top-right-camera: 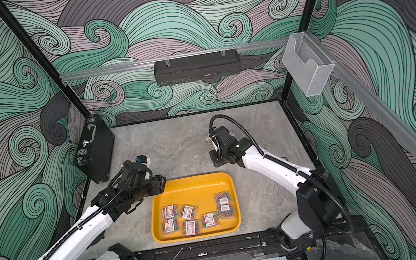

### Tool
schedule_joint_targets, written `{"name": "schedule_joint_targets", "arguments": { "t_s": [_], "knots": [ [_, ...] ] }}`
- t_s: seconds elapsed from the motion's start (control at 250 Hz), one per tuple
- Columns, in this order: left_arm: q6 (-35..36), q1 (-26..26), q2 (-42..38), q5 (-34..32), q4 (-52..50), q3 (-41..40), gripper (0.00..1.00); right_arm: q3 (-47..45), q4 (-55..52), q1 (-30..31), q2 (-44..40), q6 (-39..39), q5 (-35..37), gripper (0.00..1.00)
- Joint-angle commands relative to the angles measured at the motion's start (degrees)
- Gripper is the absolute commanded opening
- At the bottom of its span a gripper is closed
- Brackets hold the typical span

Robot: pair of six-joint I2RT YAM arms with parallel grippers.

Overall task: Take the paper clips out of the storage box
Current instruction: Pick up the boxed paper clips from the storage box.

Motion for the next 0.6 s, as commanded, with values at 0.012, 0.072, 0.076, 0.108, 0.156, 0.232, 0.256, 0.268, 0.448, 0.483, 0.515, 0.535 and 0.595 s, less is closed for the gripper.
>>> {"name": "schedule_joint_targets", "arguments": {
  "t_s": [0.012, 0.072, 0.076, 0.108, 0.156, 0.232, 0.256, 0.268, 0.448, 0.483, 0.515, 0.535, 0.595],
  "knots": [
    [-0.3, 0.4, -0.8, 0.4, -2.2, 1.7, 0.66, 2.6, -1.9, -3.8, 2.4, -1.9, 3.0, 0.43],
    [-0.4, 0.4, -0.8, 0.4, -2.4, 1.6, 0.66, 3.9, -2.0, -6.0, 4.2, -2.6, 4.4, 0.43],
    [-0.4, 0.4, -0.8, 0.4, -2.3, 1.6, 0.66, 4.0, -2.1, -6.2, 4.3, -2.6, 4.5, 0.43],
    [-0.6, 0.4, -0.9, 0.4, -2.5, 1.6, 0.66, 5.0, -2.5, -7.4, 5.5, -3.1, 5.0, 0.43],
    [-0.4, 0.4, -1.0, 0.4, -2.5, 1.6, 0.66, 6.4, -3.1, -9.1, 7.2, -3.8, 5.6, 0.43],
    [-0.4, 0.4, -1.2, 0.4, -2.7, 1.6, 0.66, 8.7, -3.3, -11.7, 9.8, -4.8, 5.9, 0.43],
    [-0.5, 0.4, -1.3, 0.4, -2.7, 1.6, 0.66, 9.6, -3.3, -12.4, 10.7, -5.0, 5.8, 0.43],
    [-0.4, 0.4, -1.4, 0.4, -2.7, 1.6, 0.66, 10.0, -3.3, -12.8, 11.2, -5.1, 5.7, 0.43],
    [-0.5, 0.4, -1.8, 0.4, -3.0, 1.7, 0.66, 17.0, -4.1, -17.3, 19.4, -6.6, 5.2, 0.43],
    [-0.4, 0.4, -1.9, 0.4, -3.1, 1.7, 0.66, 18.6, -4.5, -17.9, 21.2, -6.8, 5.4, 0.43],
    [-0.5, 0.4, -2.0, 0.4, -3.2, 1.6, 0.66, 20.0, -4.9, -18.5, 22.6, -7.0, 5.4, 0.43],
    [-0.5, 0.4, -2.2, 0.4, -3.3, 1.6, 0.66, 20.9, -5.0, -18.8, 23.5, -7.2, 5.5, 0.43],
    [-0.5, 0.4, -2.6, 0.3, -3.7, 1.5, 0.66, 23.1, -5.3, -19.6, 26.0, -7.5, 5.6, 0.43]
  ]
}}
